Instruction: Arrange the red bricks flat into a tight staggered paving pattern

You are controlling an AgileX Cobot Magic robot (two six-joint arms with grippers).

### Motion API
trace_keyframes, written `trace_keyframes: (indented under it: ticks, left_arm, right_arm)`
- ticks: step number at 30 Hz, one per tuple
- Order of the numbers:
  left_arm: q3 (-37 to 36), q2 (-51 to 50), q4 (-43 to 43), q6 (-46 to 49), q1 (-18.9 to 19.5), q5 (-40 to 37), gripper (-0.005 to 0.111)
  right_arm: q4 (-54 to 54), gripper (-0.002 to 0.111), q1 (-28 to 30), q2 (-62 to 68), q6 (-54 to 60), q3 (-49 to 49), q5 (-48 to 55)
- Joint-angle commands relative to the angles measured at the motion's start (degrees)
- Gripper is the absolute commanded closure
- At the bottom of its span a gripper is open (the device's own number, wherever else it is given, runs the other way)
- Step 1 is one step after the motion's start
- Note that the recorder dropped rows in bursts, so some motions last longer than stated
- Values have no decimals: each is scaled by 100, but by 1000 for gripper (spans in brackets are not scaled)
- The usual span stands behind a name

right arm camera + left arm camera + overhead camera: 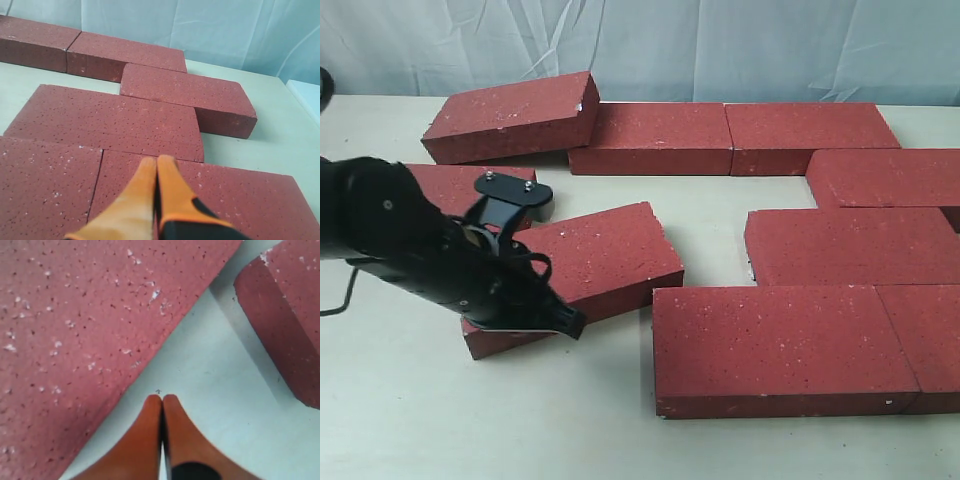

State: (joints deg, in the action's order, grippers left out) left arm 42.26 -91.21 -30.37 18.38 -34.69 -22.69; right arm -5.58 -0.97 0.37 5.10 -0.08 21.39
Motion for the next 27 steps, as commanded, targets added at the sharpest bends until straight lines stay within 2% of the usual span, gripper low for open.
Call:
trace_keyframes:
  ticks: [1, 6, 14, 27]
  left_arm:
    - [155, -480, -248, -21, -88, 452, 107]
    - [323, -1012, -320, -21, -88, 1292, 107]
    - [453, -1052, -320, -21, -88, 2136, 107]
    - [736, -140, -283, -33, -26, 1081, 107]
  right_arm:
    - [12, 109, 22, -37, 15, 8, -47]
    - [13, 109, 22, -37, 15, 8, -64]
    - [13, 109, 22, -37, 15, 8, -64]
    - [13, 109, 22, -37, 2, 8, -38]
